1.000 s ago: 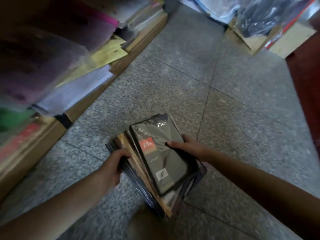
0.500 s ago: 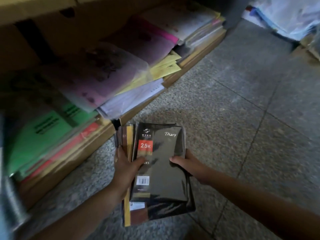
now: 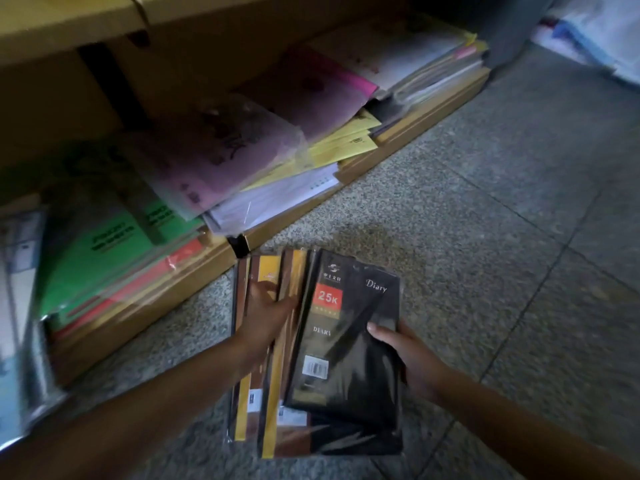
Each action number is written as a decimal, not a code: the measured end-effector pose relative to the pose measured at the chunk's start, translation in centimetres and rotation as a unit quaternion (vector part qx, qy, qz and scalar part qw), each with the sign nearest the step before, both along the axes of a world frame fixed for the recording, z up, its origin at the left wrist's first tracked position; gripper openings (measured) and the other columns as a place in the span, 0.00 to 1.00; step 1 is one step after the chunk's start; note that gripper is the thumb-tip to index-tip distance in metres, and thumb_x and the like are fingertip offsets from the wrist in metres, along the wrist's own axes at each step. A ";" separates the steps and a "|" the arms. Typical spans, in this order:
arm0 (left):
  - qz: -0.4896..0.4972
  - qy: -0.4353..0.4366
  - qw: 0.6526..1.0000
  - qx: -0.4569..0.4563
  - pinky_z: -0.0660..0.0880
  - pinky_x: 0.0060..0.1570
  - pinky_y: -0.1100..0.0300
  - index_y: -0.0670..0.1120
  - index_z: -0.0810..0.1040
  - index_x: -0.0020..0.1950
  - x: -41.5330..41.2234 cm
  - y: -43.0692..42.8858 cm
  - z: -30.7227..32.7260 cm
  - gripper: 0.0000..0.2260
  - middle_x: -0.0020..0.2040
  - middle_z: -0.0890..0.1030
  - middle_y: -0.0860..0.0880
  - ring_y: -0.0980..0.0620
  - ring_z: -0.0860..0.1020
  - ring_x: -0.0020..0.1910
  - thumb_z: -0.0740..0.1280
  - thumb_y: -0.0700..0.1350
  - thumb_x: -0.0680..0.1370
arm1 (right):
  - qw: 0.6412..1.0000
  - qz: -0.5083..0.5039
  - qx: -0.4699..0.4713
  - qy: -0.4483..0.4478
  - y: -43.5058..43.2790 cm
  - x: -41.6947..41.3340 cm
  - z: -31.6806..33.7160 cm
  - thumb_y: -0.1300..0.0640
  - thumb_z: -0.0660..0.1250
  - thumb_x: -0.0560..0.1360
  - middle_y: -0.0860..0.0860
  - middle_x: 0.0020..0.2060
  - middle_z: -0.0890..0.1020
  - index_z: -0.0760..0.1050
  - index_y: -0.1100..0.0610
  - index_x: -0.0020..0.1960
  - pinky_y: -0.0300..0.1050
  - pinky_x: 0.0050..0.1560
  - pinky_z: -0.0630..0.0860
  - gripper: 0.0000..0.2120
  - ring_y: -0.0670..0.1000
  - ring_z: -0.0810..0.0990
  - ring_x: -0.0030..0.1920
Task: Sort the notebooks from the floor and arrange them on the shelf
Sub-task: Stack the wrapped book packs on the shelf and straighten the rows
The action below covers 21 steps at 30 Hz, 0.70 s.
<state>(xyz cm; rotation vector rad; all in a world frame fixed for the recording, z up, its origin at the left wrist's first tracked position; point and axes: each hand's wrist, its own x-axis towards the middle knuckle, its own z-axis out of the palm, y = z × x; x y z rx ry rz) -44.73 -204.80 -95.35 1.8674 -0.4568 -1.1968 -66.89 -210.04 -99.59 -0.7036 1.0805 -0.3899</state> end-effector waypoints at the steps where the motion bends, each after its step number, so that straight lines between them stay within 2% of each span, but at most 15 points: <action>1: -0.015 0.030 0.999 -0.014 0.67 0.39 0.59 0.45 0.65 0.59 -0.2 0.3 0.2 0.18 0.47 0.73 0.43 0.47 0.72 0.46 0.69 0.42 0.74 | 1.000 0.009 0.006 -0.010 -0.1 -0.1 -0.2 0.54 0.74 0.66 0.58 0.56 0.81 0.69 0.54 0.67 0.53 0.51 0.79 0.30 0.59 0.81 0.55; 3: -0.048 0.088 0.994 -0.039 0.69 0.47 0.60 0.49 0.64 0.61 -0.6 0.9 0.8 0.18 0.47 0.74 0.50 0.49 0.72 0.51 0.67 0.39 0.76 | 1.000 0.010 -0.006 -0.014 -0.3 -0.4 -0.1 0.57 0.75 0.65 0.59 0.55 0.82 0.71 0.57 0.65 0.51 0.50 0.79 0.30 0.58 0.82 0.53; 5: -0.076 0.097 0.990 -0.064 0.70 0.47 0.65 0.51 0.67 0.56 -0.9 1.1 1.3 0.13 0.46 0.74 0.58 0.54 0.74 0.54 0.64 0.36 0.78 | 0.997 -0.013 -0.079 0.017 -0.9 -0.7 0.2 0.59 0.73 0.64 0.57 0.53 0.82 0.71 0.58 0.63 0.43 0.44 0.79 0.28 0.51 0.83 0.48; 6: -0.083 0.079 0.990 -0.078 0.71 0.45 0.67 0.51 0.70 0.55 -1.0 1.0 1.5 0.11 0.46 0.76 0.59 0.56 0.76 0.52 0.64 0.36 0.78 | 0.990 -0.014 -0.135 0.043 -1.3 -1.0 0.5 0.62 0.73 0.65 0.55 0.53 0.81 0.69 0.57 0.64 0.38 0.43 0.78 0.29 0.47 0.83 0.48; 8: -0.093 0.052 0.988 -0.108 0.72 0.37 0.70 0.49 0.74 0.57 -1.3 0.5 2.3 0.12 0.40 0.81 0.58 0.62 0.79 0.39 0.66 0.36 0.77 | 0.973 0.001 -0.216 0.082 -2.3 -1.3 0.7 0.65 0.74 0.68 0.51 0.59 0.75 0.60 0.53 0.71 0.34 0.48 0.75 0.37 0.44 0.78 0.54; 10: -0.112 0.020 0.985 -0.130 0.71 0.30 0.71 0.46 0.75 0.55 -1.9 0.0 3.2 0.11 0.32 0.81 0.56 0.63 0.76 0.28 0.67 0.34 0.76 | 0.953 0.045 -0.263 0.142 -3.0 -1.5 0.9 0.60 0.73 0.71 0.47 0.65 0.63 0.51 0.51 0.75 0.38 0.61 0.68 0.42 0.44 0.68 0.65; 11: -0.123 -0.003 0.983 -0.134 0.73 0.31 0.69 0.46 0.76 0.55 -2.1 -0.4 3.4 0.11 0.34 0.82 0.54 0.61 0.77 0.29 0.67 0.34 0.75 | 0.935 0.077 -0.299 0.176 -3.1 -1.4 1.1 0.55 0.72 0.72 0.46 0.66 0.58 0.49 0.50 0.76 0.40 0.67 0.62 0.42 0.44 0.61 0.68; 13: -0.126 -0.031 0.981 -0.143 0.74 0.36 0.62 0.44 0.78 0.55 -2.4 -0.9 4.2 0.11 0.38 0.82 0.47 0.54 0.78 0.33 0.69 0.35 0.75 | 0.901 0.130 -0.354 0.215 -3.0 -0.9 1.3 0.52 0.67 0.75 0.46 0.67 0.54 0.49 0.51 0.76 0.36 0.68 0.51 0.37 0.39 0.52 0.68; 16: -0.105 -0.044 0.981 -0.159 0.74 0.39 0.52 0.45 0.79 0.50 -1.6 -1.3 5.2 0.08 0.38 0.81 0.40 0.46 0.77 0.34 0.69 0.34 0.74 | 0.881 0.123 -0.395 0.229 -2.9 -0.1 1.2 0.50 0.62 0.78 0.44 0.66 0.54 0.50 0.52 0.76 0.36 0.67 0.49 0.32 0.38 0.52 0.66; 19: -0.069 -0.069 0.975 -0.199 0.72 0.34 0.57 0.44 0.80 0.45 0.3 -1.3 7.4 0.06 0.34 0.80 0.45 0.49 0.76 0.30 0.70 0.35 0.73 | 0.872 0.091 -0.413 0.247 -2.8 0.3 1.4 0.45 0.64 0.76 0.44 0.64 0.57 0.54 0.52 0.75 0.35 0.66 0.52 0.33 0.39 0.56 0.65; 21: -0.041 -0.104 0.965 -0.238 0.72 0.31 0.62 0.44 0.80 0.42 1.8 -1.0 9.7 0.04 0.31 0.81 0.50 0.53 0.76 0.29 0.72 0.38 0.70 | 0.852 0.098 -0.442 0.264 -2.7 0.5 2.0 0.39 0.62 0.70 0.43 0.63 0.57 0.56 0.54 0.74 0.35 0.66 0.53 0.38 0.39 0.57 0.65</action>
